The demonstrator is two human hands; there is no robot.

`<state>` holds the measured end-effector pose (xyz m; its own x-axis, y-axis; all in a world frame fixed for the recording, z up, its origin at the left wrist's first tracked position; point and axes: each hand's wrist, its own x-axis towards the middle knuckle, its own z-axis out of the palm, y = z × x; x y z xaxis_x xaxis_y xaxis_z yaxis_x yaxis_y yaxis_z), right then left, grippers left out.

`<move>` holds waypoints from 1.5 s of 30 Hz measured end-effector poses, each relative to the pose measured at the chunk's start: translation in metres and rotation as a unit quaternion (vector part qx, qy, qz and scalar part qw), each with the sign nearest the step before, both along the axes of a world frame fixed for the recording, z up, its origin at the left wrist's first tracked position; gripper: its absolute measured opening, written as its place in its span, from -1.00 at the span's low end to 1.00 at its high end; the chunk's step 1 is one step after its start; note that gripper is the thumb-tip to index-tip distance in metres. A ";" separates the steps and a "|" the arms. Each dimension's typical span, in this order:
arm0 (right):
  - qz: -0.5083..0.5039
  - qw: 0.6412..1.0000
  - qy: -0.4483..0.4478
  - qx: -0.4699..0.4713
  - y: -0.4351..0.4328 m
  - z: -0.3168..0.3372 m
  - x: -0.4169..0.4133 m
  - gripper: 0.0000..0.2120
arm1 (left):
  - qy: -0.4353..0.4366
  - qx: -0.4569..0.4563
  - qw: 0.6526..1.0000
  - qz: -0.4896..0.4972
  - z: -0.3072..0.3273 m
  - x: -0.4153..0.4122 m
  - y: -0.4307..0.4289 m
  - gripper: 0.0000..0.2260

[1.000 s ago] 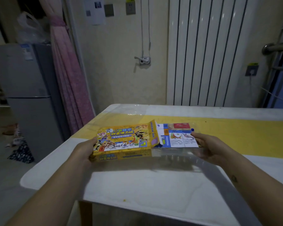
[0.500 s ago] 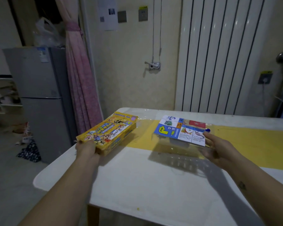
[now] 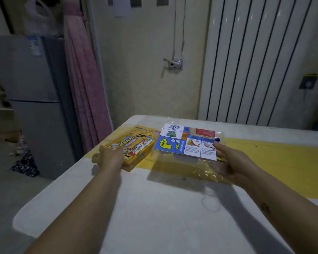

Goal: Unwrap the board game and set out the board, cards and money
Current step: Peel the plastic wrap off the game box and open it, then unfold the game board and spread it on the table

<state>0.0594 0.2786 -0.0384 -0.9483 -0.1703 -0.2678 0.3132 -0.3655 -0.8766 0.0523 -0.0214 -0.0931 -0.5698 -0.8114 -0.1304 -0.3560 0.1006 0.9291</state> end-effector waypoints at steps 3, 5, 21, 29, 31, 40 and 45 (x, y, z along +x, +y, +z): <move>0.040 0.999 -0.003 0.030 -0.016 -0.001 0.007 -0.83 | 0.116 0.013 0.988 -0.098 0.020 0.027 0.012 -0.51; 0.072 0.996 0.001 0.046 -0.031 -0.005 0.014 -0.81 | 0.135 0.076 0.969 -0.192 0.031 0.055 0.019 -0.75; 0.195 0.950 0.047 0.238 -0.151 -0.043 0.076 -0.68 | 0.010 -0.008 0.983 -0.183 0.001 0.148 -0.071 -0.65; 0.238 0.915 0.109 0.306 -0.144 -0.041 0.067 -0.94 | -0.041 -0.167 0.966 -0.193 0.001 0.132 -0.062 -0.58; 0.249 0.905 0.119 0.324 -0.144 -0.042 0.066 -0.88 | -0.051 -0.192 0.961 -0.193 0.001 0.131 -0.060 -0.57; 0.189 0.906 0.200 0.321 -0.153 -0.039 0.067 -0.73 | 0.068 -0.220 0.962 -0.143 0.012 0.134 -0.045 -0.65; 0.177 0.929 0.270 0.182 -0.135 -0.010 0.072 -0.83 | 0.214 -0.168 0.953 -0.133 0.047 0.134 -0.020 -0.66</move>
<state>0.1315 0.1439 -0.0481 -0.8631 -0.4880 0.1301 -0.1646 0.0283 -0.9860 0.1859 -0.0414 -0.0458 -0.7034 -0.5866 0.4013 0.1271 0.4517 0.8831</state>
